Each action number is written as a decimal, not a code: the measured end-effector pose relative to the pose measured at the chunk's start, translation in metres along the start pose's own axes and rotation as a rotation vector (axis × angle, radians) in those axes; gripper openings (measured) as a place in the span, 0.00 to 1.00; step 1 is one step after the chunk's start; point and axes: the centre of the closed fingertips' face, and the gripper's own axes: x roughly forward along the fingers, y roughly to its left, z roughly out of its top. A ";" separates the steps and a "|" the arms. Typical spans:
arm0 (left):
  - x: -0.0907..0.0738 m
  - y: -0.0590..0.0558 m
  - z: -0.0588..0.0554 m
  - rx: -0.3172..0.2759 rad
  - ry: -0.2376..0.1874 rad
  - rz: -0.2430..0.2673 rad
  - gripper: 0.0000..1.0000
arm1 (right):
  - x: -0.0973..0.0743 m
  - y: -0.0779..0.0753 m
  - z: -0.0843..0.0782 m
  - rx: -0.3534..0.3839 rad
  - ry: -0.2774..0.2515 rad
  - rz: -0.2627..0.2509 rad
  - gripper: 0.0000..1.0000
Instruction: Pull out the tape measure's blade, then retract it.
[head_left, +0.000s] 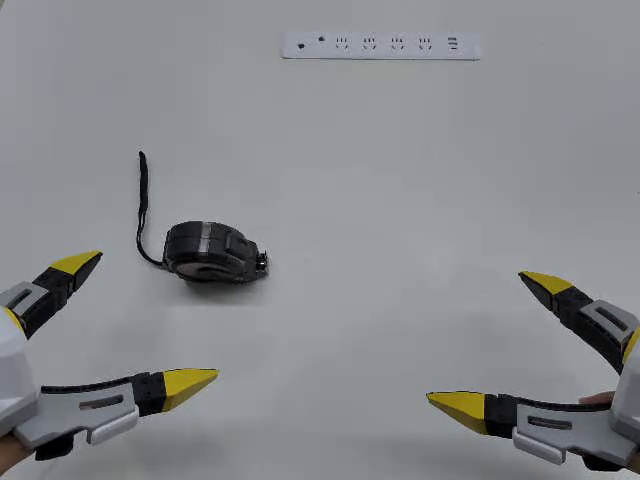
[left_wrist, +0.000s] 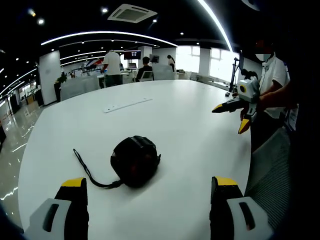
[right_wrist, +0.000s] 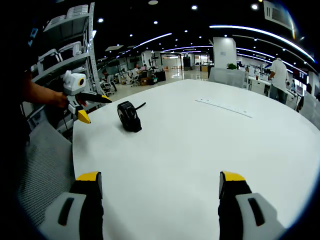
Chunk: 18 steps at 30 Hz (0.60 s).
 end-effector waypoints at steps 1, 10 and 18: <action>0.000 0.000 0.000 0.002 -0.001 0.000 1.00 | 0.000 0.000 0.000 -0.002 0.002 0.000 1.00; 0.000 0.000 0.000 0.002 0.003 0.000 1.00 | 0.003 0.000 0.001 -0.009 0.007 0.009 0.99; 0.000 0.000 0.001 0.010 0.000 -0.002 1.00 | 0.002 0.000 -0.002 -0.004 0.012 0.008 0.99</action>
